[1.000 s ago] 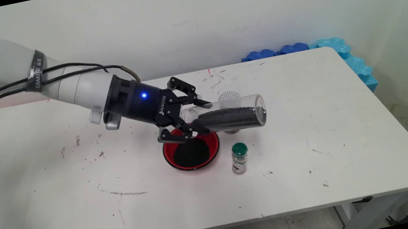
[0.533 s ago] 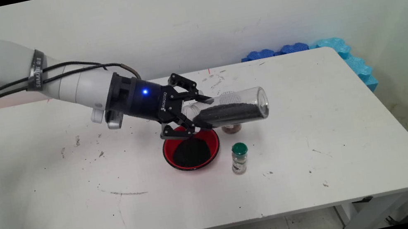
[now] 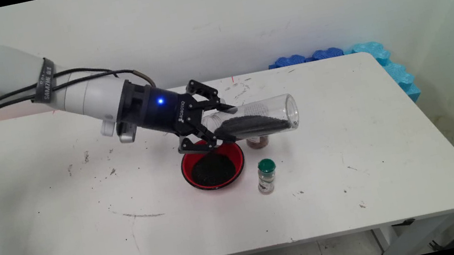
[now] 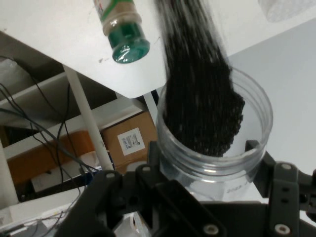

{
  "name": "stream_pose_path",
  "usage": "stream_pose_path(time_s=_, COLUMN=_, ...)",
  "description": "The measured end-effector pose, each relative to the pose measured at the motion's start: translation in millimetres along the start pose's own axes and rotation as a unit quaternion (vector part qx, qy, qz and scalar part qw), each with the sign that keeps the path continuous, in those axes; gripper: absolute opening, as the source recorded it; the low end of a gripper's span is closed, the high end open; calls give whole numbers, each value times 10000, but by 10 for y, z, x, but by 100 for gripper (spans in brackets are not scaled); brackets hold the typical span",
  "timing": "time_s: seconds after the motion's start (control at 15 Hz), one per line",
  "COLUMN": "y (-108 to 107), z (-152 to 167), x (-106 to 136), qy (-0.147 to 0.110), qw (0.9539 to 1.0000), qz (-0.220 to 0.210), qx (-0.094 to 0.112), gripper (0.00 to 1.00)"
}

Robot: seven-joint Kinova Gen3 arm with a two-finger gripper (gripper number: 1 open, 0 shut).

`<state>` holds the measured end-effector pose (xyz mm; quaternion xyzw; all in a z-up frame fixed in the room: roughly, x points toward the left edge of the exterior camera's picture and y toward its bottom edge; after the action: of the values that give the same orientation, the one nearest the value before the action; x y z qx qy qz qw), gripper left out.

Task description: Pour the black seasoning powder in the red bowl

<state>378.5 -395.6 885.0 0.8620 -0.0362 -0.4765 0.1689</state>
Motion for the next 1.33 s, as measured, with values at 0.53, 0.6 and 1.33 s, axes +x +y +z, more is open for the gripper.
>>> stream_pose_path(time_s=0.53, y=71, z=-14, x=78, qy=222, qw=9937, qz=1086, qx=135, gripper=0)
stream_pose_path(time_s=0.6, y=81, z=-13, x=82, qy=243, qw=9918, qz=1244, qx=157, gripper=0)
stream_pose_path(time_s=1.33, y=174, z=11, x=19, qy=279, qw=9610, qz=2730, qx=342, gripper=0)
